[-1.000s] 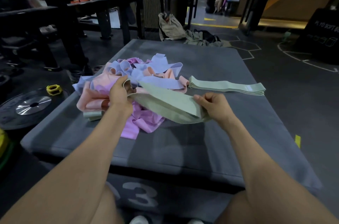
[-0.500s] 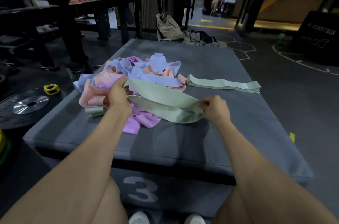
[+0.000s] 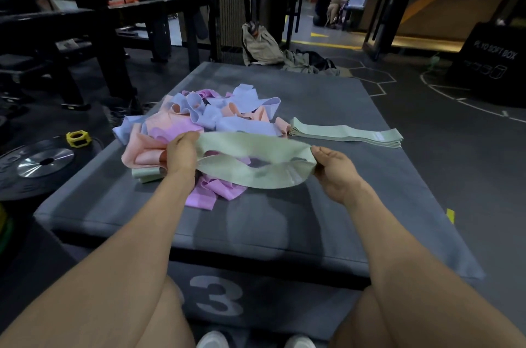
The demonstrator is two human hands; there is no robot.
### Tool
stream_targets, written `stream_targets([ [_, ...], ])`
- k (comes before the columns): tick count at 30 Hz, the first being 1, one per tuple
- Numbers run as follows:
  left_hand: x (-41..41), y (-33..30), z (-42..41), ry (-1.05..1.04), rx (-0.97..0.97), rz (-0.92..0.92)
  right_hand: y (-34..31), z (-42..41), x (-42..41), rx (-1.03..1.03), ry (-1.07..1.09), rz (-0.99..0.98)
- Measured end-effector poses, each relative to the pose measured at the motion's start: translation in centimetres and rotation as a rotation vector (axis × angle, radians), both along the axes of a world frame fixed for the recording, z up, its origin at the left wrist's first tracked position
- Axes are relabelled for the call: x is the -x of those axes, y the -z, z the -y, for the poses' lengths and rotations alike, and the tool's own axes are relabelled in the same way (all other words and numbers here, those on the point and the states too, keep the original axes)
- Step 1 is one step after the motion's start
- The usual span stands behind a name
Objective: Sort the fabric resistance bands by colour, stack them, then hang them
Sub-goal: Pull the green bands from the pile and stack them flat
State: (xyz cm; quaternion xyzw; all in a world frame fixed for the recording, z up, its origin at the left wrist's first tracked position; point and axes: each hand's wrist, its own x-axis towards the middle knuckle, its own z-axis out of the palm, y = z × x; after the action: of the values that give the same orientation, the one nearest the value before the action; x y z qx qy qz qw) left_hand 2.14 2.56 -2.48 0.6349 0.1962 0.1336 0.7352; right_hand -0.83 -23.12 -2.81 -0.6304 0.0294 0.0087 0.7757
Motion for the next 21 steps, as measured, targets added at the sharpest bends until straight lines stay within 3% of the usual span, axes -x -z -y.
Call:
stream_targets([
  [3, 0.1, -0.2, 0.0, 0.018, 0.069, -0.026, -0.1, 0.3, 0.3, 0.142, 0.061, -0.008],
  [7, -0.2, -0.1, 0.0, 0.151, -0.038, -0.043, 0.6, 1.5, 0.1, 0.439, 0.221, 0.034],
  [11, 0.2, 0.8, 0.2, 0.324, -0.543, -0.047, 1.2, 1.7, 0.3, 0.844, 0.172, 0.002],
  [14, 0.7, 1.5, -0.2, 0.271, -0.719, -0.044, 1.6, 2.0, 0.3, 1.089, 0.149, -0.107],
  [18, 0.8, 1.9, -0.2, 0.284, -0.819, -0.011, 1.4, 2.3, 1.0, 1.010, 0.165, -0.121],
  [21, 1.4, 1.3, 1.4, 0.224, -0.979, 0.065, 0.5, 1.8, 1.0, 0.766, 0.300, -0.100],
])
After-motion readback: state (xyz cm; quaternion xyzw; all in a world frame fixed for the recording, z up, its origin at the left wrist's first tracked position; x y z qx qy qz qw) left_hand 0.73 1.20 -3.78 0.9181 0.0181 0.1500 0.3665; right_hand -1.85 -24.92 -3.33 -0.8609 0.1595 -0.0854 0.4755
